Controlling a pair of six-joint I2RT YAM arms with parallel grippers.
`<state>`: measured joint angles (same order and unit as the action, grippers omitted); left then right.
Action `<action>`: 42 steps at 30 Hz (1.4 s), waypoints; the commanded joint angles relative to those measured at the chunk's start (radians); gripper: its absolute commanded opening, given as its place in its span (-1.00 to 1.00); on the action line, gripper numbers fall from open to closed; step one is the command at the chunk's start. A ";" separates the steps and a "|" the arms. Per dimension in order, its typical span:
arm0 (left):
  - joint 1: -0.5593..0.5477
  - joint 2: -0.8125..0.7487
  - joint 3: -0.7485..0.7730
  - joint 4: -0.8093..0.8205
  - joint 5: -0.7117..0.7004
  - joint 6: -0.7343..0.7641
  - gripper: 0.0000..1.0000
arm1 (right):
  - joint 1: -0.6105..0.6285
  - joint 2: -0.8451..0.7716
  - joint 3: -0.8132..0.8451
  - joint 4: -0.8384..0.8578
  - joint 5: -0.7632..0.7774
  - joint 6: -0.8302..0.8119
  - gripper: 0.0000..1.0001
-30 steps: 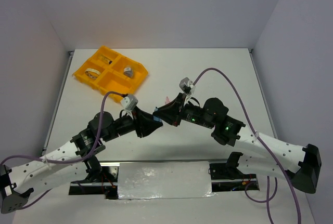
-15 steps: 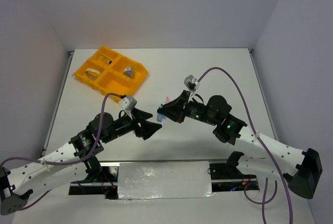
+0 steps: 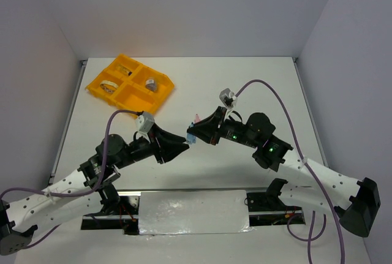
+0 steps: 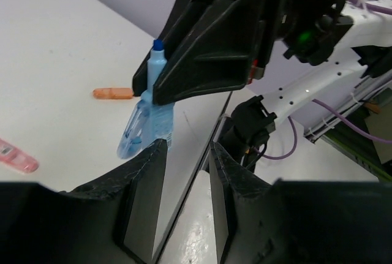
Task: Sort the stationery into containers
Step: Close the pen cap on the pen.
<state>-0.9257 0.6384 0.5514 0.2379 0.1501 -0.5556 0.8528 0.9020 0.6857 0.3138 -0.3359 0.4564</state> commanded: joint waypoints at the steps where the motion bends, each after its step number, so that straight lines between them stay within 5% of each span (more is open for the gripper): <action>1: 0.002 0.007 0.019 0.123 0.092 -0.033 -0.08 | -0.014 -0.012 -0.005 0.060 -0.046 0.010 -1.00; 15: 0.002 0.053 0.044 0.034 0.020 -0.012 -0.16 | -0.061 -0.038 -0.006 0.087 -0.136 0.042 -1.00; 42: 0.002 0.066 0.042 0.150 0.082 -0.029 -0.11 | -0.061 0.021 -0.035 0.183 -0.230 0.085 -1.00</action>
<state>-0.9253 0.7231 0.5652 0.2863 0.2108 -0.5804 0.7956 0.9081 0.6613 0.4244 -0.5209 0.5350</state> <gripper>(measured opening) 0.443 0.200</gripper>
